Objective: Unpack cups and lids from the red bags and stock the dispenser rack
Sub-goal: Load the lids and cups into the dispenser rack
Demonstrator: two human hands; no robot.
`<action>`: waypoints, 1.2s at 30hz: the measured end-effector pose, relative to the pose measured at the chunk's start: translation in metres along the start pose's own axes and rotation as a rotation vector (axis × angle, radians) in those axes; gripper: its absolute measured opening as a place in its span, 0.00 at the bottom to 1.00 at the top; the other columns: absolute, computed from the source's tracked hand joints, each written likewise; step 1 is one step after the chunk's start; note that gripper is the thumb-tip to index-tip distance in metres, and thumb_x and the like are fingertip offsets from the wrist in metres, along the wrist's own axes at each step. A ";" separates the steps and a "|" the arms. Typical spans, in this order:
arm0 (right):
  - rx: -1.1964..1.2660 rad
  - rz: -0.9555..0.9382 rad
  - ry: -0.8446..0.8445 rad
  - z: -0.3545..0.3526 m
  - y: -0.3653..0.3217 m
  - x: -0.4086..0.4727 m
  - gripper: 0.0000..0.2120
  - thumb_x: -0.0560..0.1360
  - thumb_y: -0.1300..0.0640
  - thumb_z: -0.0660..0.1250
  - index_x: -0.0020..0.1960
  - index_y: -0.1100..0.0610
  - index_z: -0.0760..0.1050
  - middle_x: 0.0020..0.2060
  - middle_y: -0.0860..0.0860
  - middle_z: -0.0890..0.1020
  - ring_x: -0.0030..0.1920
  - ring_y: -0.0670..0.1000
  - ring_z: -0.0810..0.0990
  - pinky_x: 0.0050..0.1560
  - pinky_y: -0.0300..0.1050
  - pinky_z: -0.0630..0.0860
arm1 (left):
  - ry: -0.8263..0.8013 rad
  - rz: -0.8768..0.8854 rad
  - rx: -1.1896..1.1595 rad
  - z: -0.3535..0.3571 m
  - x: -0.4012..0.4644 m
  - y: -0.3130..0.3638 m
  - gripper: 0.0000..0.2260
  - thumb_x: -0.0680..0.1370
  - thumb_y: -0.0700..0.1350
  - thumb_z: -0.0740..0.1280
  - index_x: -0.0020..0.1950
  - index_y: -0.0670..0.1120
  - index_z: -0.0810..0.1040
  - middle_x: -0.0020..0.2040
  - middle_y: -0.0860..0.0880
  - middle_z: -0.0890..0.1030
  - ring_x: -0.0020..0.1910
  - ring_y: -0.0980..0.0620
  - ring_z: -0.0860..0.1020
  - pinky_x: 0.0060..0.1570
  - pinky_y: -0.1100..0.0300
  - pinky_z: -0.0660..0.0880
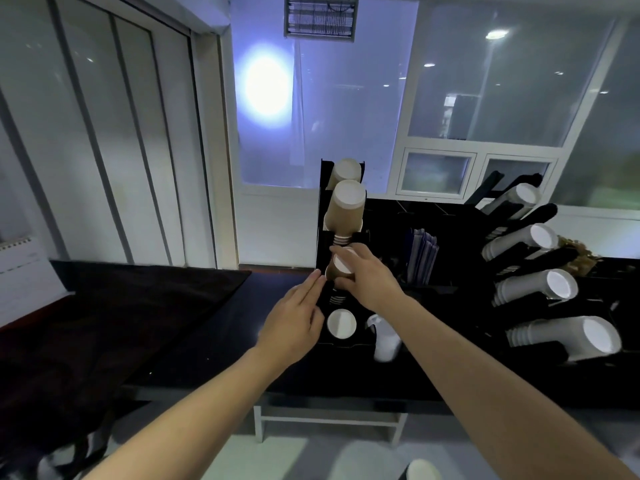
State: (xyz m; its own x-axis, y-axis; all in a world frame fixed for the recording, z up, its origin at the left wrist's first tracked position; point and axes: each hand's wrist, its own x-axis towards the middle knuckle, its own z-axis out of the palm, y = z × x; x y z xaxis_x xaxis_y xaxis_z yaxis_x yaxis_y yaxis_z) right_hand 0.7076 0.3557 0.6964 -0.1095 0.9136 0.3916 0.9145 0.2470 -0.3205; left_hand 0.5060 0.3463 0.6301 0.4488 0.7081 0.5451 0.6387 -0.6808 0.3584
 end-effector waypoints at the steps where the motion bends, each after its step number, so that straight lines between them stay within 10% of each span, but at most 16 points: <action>1: -0.002 0.005 -0.033 -0.004 0.001 -0.002 0.35 0.77 0.50 0.72 0.79 0.43 0.61 0.77 0.52 0.62 0.73 0.59 0.66 0.69 0.53 0.70 | 0.001 0.003 0.038 -0.001 0.000 0.002 0.26 0.84 0.47 0.58 0.82 0.48 0.59 0.82 0.54 0.57 0.79 0.55 0.57 0.77 0.55 0.62; 13: 0.068 0.032 0.195 0.012 0.051 -0.187 0.20 0.79 0.53 0.69 0.70 0.53 0.74 0.72 0.53 0.72 0.70 0.53 0.71 0.68 0.49 0.73 | 0.084 0.430 -0.064 0.062 -0.090 0.079 0.15 0.81 0.43 0.63 0.66 0.43 0.79 0.70 0.48 0.76 0.72 0.48 0.70 0.75 0.51 0.63; 24: 0.149 0.381 -0.465 0.100 0.094 -0.331 0.35 0.76 0.43 0.70 0.79 0.39 0.58 0.79 0.47 0.55 0.76 0.52 0.63 0.73 0.42 0.64 | -0.292 0.323 -0.026 0.140 -0.175 0.096 0.16 0.82 0.47 0.59 0.67 0.51 0.79 0.67 0.53 0.78 0.67 0.51 0.74 0.70 0.52 0.69; 36: 0.161 0.365 -0.288 0.086 0.087 -0.318 0.33 0.73 0.48 0.72 0.75 0.39 0.64 0.65 0.44 0.72 0.62 0.48 0.76 0.57 0.30 0.69 | -0.222 0.374 -0.052 0.112 -0.154 0.103 0.17 0.82 0.45 0.60 0.68 0.48 0.78 0.67 0.52 0.78 0.68 0.50 0.72 0.71 0.50 0.67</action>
State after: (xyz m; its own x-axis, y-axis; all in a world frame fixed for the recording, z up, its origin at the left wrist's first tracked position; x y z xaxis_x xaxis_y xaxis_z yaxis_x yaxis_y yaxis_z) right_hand 0.7879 0.1148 0.4698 0.0832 0.9964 -0.0182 0.8438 -0.0801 -0.5306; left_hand 0.5728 0.1884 0.4980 0.7705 0.4299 0.4707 0.3766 -0.9027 0.2081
